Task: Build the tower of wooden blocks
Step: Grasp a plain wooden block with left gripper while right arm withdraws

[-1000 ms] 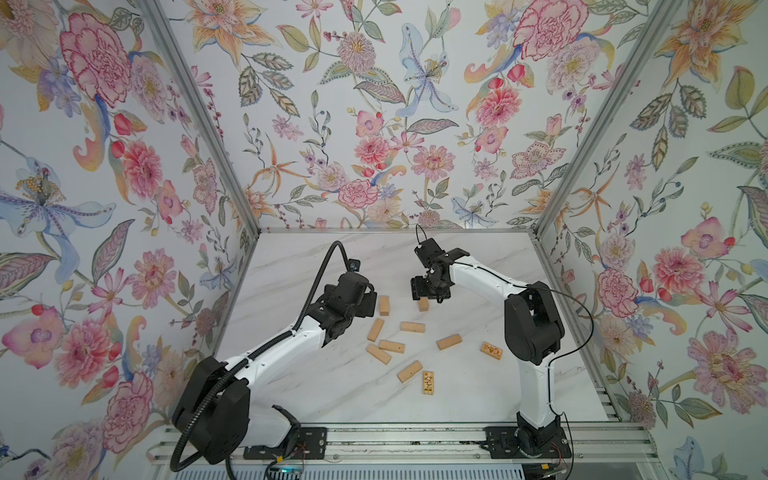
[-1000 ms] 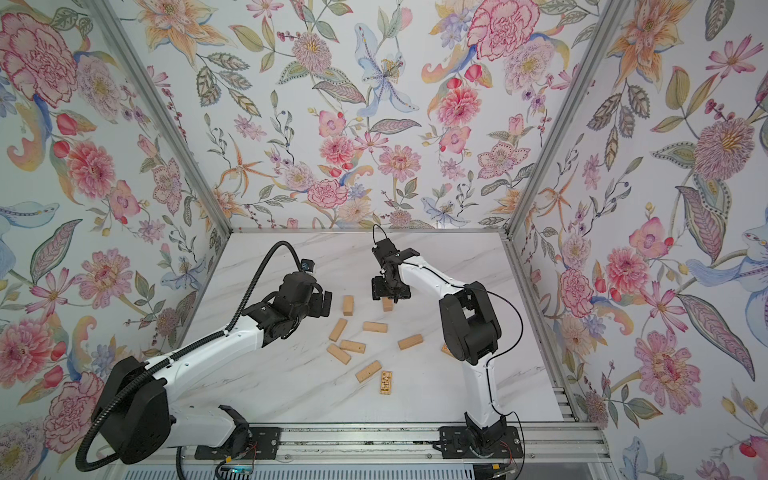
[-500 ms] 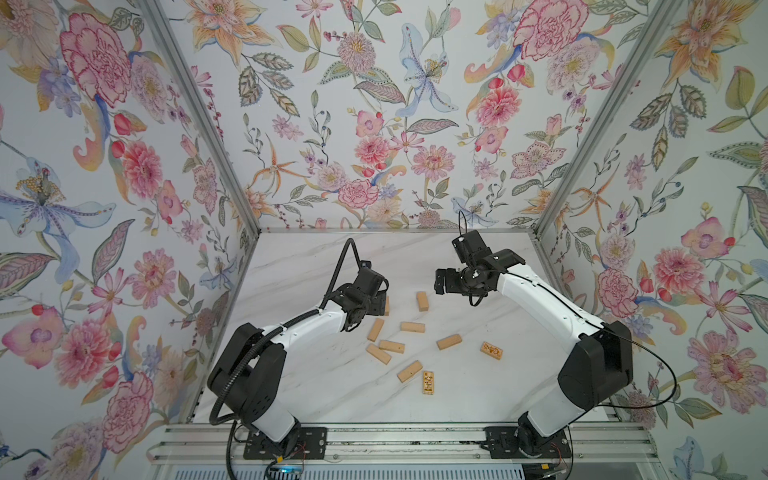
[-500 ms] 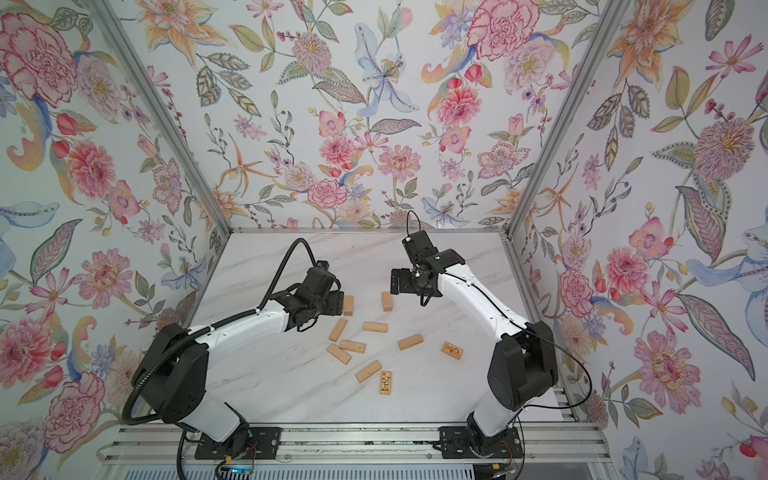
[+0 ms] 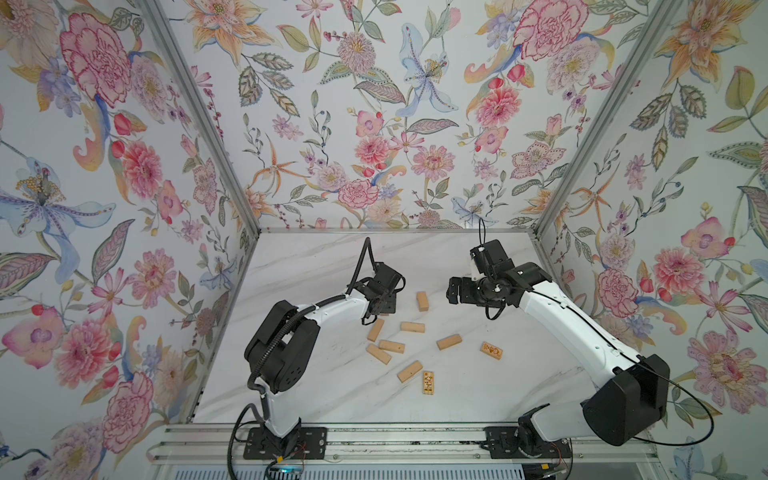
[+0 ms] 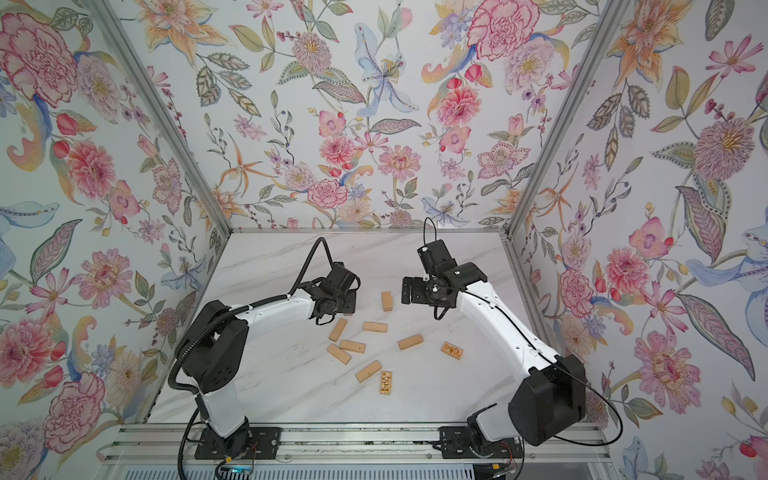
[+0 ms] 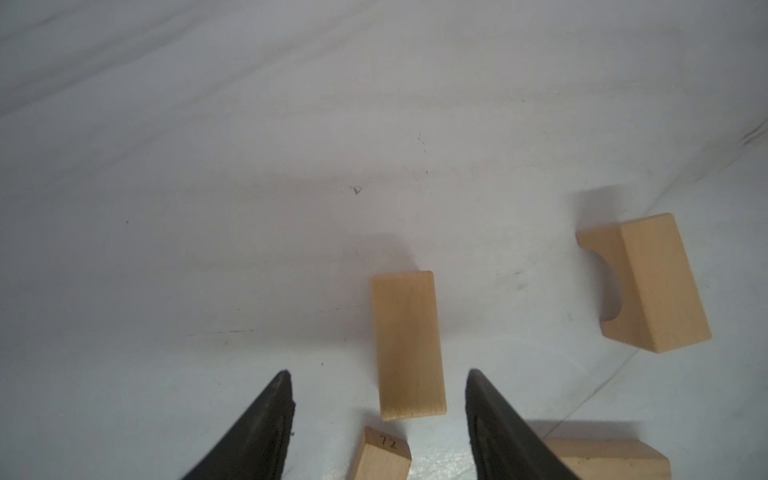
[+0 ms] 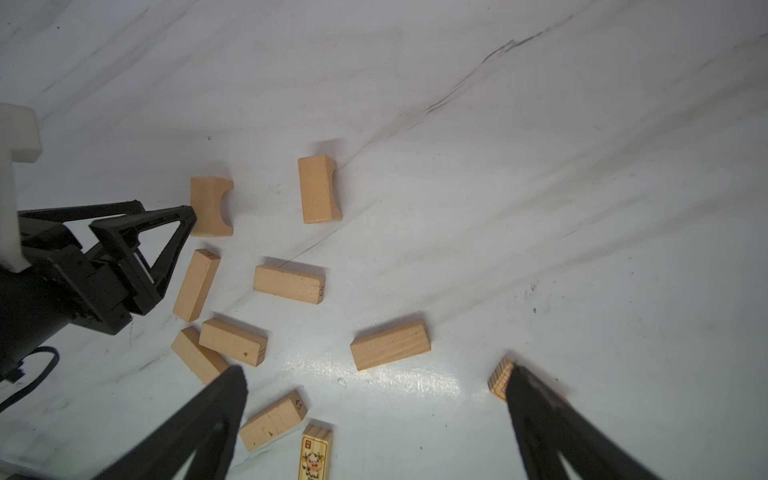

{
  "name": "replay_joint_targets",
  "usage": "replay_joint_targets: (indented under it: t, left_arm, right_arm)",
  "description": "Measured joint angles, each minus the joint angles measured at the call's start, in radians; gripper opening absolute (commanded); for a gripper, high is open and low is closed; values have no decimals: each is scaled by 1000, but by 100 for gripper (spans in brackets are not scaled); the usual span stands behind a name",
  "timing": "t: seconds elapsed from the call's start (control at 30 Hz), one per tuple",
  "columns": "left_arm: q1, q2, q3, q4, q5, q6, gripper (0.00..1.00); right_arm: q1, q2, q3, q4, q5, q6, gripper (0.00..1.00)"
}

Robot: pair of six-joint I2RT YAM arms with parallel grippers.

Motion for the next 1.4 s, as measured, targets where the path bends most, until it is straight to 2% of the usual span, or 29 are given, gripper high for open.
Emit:
replay_joint_targets:
  t: [0.37, 0.63, 0.93, 1.13, 1.4]
  left_arm:
    - [-1, 96, 67, -55, 2, -11, 62]
    - [-1, 122, 118, -74, 6, -17, 46]
    - [-1, 172, 153, -94, 10, -18, 43]
    - [-1, 187, 178, -114, 27, -14, 27]
    - [-2, 206, 228, -127, 52, -19, 24]
  right_arm:
    - [-78, -48, -56, -11, -31, -8, 99]
    - [-80, -51, -71, -14, -39, -9, 99]
    - [-93, -68, -93, -16, -38, -12, 99]
    - [-107, -85, -101, -18, -39, -16, 99]
    - [-119, -90, -101, -18, -39, -16, 99]
